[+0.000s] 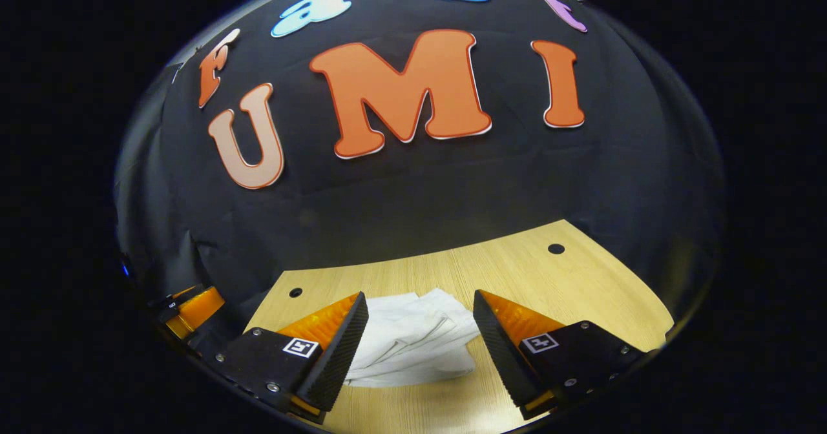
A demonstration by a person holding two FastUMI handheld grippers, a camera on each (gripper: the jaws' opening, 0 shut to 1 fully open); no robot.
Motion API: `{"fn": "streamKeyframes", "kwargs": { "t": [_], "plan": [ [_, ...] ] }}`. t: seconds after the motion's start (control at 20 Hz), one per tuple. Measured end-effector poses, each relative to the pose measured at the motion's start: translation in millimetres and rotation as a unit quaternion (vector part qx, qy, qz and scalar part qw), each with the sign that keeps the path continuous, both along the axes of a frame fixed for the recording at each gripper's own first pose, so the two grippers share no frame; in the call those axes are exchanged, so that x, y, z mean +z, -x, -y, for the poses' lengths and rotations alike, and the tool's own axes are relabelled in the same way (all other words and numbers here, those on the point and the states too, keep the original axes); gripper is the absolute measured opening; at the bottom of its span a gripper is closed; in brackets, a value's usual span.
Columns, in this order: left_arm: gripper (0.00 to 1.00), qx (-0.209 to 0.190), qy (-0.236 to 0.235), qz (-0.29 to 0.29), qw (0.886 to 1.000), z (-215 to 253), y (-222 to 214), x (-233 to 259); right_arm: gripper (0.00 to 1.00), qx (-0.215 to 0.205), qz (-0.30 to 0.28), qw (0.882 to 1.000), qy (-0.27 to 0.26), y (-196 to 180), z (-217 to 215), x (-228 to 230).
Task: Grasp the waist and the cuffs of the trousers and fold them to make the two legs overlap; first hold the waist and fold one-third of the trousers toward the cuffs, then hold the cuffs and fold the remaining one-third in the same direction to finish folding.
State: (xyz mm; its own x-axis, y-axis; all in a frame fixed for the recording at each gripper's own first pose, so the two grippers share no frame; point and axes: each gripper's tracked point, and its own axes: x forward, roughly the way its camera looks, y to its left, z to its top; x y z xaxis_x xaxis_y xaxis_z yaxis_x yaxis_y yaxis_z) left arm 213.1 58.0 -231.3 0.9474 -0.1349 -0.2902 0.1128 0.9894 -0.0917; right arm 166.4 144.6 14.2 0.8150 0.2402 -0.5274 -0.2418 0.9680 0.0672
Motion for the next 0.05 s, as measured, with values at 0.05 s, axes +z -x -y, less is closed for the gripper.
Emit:
{"fn": "streamKeyframes", "kwargs": {
  "t": [0.05],
  "plan": [
    [0.99, 0.002, 0.002, 0.005, 1.0, -4.4, 1.7, 3.4, 0.98, 0.003, 0.017, 1.0, 0.01, 5.6, 2.0, 7.0]
  ]
}}
